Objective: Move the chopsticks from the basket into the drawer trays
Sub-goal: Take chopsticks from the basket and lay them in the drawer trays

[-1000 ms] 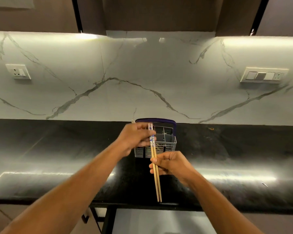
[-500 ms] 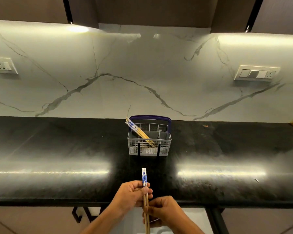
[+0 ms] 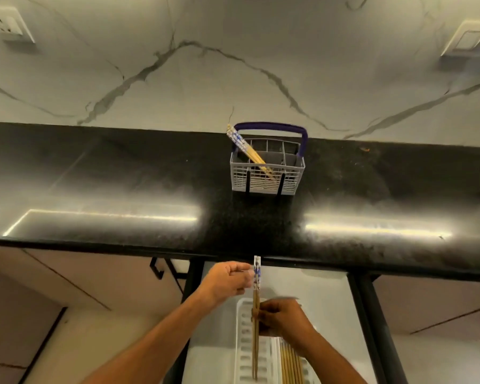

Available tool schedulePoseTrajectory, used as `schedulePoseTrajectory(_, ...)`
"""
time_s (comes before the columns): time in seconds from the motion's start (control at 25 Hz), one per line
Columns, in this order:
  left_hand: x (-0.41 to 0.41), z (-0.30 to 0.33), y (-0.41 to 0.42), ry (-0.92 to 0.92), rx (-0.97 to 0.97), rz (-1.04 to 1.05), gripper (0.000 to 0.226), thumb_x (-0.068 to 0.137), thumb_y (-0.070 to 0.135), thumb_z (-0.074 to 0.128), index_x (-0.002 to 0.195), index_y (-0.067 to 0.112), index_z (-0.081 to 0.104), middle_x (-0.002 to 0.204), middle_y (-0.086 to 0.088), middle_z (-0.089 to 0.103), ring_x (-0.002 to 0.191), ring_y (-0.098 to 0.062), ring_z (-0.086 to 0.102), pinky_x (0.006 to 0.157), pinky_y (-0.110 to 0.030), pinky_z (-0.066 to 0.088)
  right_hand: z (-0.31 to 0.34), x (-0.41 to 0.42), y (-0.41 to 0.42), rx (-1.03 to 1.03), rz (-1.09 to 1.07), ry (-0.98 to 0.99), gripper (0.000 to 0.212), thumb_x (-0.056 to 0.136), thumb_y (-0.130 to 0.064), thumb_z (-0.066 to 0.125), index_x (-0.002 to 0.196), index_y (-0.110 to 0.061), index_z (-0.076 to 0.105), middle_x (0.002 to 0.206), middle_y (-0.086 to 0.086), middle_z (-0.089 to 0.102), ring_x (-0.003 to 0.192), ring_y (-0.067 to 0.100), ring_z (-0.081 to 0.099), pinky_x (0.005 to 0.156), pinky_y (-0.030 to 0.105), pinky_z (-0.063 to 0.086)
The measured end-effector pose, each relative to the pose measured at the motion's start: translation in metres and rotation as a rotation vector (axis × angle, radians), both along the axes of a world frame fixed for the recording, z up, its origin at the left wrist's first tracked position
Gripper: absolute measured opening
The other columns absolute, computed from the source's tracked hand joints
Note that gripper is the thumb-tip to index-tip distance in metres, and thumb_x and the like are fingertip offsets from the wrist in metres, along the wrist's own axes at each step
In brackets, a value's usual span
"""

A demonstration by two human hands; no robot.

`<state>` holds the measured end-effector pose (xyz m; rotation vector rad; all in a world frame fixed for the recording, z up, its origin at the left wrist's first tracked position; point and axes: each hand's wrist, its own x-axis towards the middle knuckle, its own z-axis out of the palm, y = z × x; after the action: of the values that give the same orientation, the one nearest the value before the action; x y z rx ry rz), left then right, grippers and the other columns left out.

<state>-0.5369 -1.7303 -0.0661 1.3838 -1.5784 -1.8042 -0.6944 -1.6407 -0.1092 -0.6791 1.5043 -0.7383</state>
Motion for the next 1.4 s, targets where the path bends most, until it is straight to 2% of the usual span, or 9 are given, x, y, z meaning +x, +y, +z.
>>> schedulePoseTrajectory(0.16,0.023,-0.027,0.003,0.019,0.163,0.236,0.007,0.097,0.016,0.060,0.099,0.016,0.067,0.108,-0.018,0.072,0.100,-0.026,0.072,0.080,-0.028,0.060,-0.054,0.019,0.020,0.132,-0.051,0.114,0.013,0.086,-0.002,0.074,0.080,0.009,0.074,0.077,0.022,0.073,0.068,0.029,0.074,0.074,0.049,0.063)
schedulePoseTrajectory(0.28,0.032,-0.043,0.004,0.003,0.224,0.307,0.010,0.097,0.016,0.060,0.103,0.013,0.068,0.107,-0.017,0.073,0.095,-0.023,0.074,0.074,-0.027,0.061,-0.082,0.033,0.024,0.200,-0.090,0.197,0.016,0.084,-0.002,0.076,0.075,0.010,0.071,0.071,0.016,0.070,0.065,0.026,0.071,0.066,0.043,0.064)
schedulePoseTrajectory(0.36,0.036,-0.049,0.005,0.011,0.265,0.338,0.012,0.098,0.014,0.059,0.105,0.011,0.067,0.107,-0.015,0.073,0.094,-0.021,0.074,0.069,-0.024,0.061,-0.093,0.042,0.024,0.241,-0.102,0.213,0.010,0.085,-0.003,0.075,0.079,0.004,0.071,0.077,0.015,0.072,0.071,0.027,0.072,0.064,0.039,0.064)
schedulePoseTrajectory(0.6,0.044,-0.062,0.007,0.029,0.303,0.361,0.015,0.098,0.015,0.059,0.110,0.009,0.066,0.106,-0.015,0.073,0.092,-0.022,0.074,0.066,-0.023,0.061,-0.119,0.056,0.026,0.372,-0.080,0.238,0.011,0.081,-0.004,0.075,0.091,0.000,0.072,0.087,0.016,0.075,0.077,0.029,0.076,0.069,0.045,0.064)
schedulePoseTrajectory(0.92,0.047,-0.067,0.005,0.036,0.311,0.338,0.022,0.097,0.019,0.062,0.114,0.007,0.067,0.106,-0.011,0.075,0.092,-0.020,0.076,0.071,-0.025,0.061,-0.134,0.070,0.025,0.386,0.032,0.411,0.021,0.086,-0.010,0.074,0.075,-0.014,0.056,0.092,0.013,0.074,0.081,0.028,0.075,0.073,0.042,0.064)
schedulePoseTrajectory(1.08,0.051,-0.069,0.003,0.035,0.313,0.330,0.024,0.095,0.020,0.063,0.114,0.006,0.067,0.106,-0.012,0.075,0.093,-0.021,0.075,0.074,-0.028,0.061,-0.135,0.073,0.024,0.379,0.021,0.454,0.016,0.084,-0.015,0.078,0.092,-0.006,0.067,0.082,0.006,0.072,0.072,0.021,0.075,0.063,0.031,0.063)
schedulePoseTrajectory(1.2,0.050,-0.068,0.003,0.040,0.319,0.330,0.023,0.095,0.019,0.063,0.113,0.006,0.068,0.107,-0.012,0.075,0.094,-0.021,0.075,0.075,-0.027,0.061,-0.138,0.070,0.028,0.340,0.085,0.575,0.015,0.090,-0.009,0.068,0.103,-0.002,0.067,0.070,-0.003,0.062,0.061,0.011,0.065,0.043,0.012,0.045)
schedulePoseTrajectory(1.28,0.049,-0.068,0.003,0.038,0.321,0.328,0.022,0.095,0.019,0.063,0.113,0.007,0.068,0.107,-0.012,0.075,0.094,-0.021,0.075,0.074,-0.027,0.061,-0.139,0.070,0.030,0.292,0.113,0.635,0.016,0.096,-0.005,0.055,0.110,-0.002,0.062,0.071,-0.006,0.056,0.057,0.004,0.055,0.040,0.007,0.037)
schedulePoseTrajectory(1.4,0.048,-0.068,0.004,0.035,0.315,0.324,0.021,0.096,0.018,0.062,0.112,0.008,0.068,0.106,-0.012,0.075,0.094,-0.021,0.075,0.074,-0.027,0.061,-0.138,0.070,0.031,0.274,0.166,0.671,0.012,0.097,-0.008,0.055,0.107,-0.007,0.062,0.070,-0.007,0.055,0.053,-0.002,0.050,0.042,0.008,0.040)
